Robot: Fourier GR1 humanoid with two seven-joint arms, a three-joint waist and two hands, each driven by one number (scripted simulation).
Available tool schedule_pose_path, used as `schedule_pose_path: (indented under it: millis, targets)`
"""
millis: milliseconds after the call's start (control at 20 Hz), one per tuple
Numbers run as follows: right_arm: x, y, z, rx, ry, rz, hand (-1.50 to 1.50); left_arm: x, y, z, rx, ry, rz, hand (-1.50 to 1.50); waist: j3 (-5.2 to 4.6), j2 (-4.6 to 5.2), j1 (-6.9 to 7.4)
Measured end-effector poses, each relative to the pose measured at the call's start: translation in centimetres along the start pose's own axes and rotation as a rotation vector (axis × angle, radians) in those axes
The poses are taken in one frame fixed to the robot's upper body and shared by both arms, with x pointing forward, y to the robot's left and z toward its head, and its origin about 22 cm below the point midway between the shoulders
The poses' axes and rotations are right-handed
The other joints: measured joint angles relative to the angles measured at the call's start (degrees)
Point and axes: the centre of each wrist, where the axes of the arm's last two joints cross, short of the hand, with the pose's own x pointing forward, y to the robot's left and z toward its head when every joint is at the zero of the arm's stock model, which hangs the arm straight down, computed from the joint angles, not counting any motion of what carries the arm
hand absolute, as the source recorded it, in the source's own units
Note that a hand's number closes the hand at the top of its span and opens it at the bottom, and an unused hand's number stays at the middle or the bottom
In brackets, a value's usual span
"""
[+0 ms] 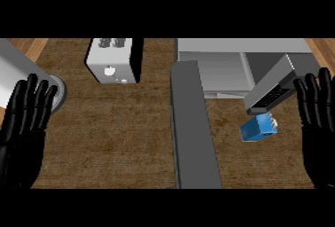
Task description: Pick up the milk, place it into the microwave and close the microwave
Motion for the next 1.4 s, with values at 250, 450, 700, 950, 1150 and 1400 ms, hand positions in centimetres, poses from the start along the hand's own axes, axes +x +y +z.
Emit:
schedule_pose_path:
  millis: [250,450,700,950,1150,1400]
  targets:
    - [1.6,-1.8,0.3,-0.023,0.020,0.088,-1.50,-0.9,-0.5,-0.3,0.004,-0.002,0.022,-1.50,0.97,-0.13,0.14]
    - [1.6,-3.1,1.6,-0.025,0.114,0.104,-1.50,-1.9,-1.2,0.8,0.065,0.058,0.145,-1.50,1.19,-0.22,0.07]
    - [1.8,-4.1,2.8,-0.030,0.183,0.097,-1.50,-2.4,-1.9,3.2,0.104,0.096,0.233,-1.50,1.30,-0.23,0.36]
    - [0.3,-4.8,4.6,-0.045,0.228,0.102,-1.50,-3.2,-2.4,6.2,0.114,0.111,0.264,-1.50,1.35,-0.23,0.51]
    - [-1.2,-5.3,5.7,-0.063,0.253,0.109,-1.50,-3.3,-2.3,7.9,0.111,0.110,0.266,-1.50,1.36,-0.23,0.57]
    - [-3.3,-5.9,6.9,-0.078,0.288,0.090,-1.50,-3.9,-2.6,9.3,0.110,0.114,0.275,-1.50,1.36,-0.21,0.60]
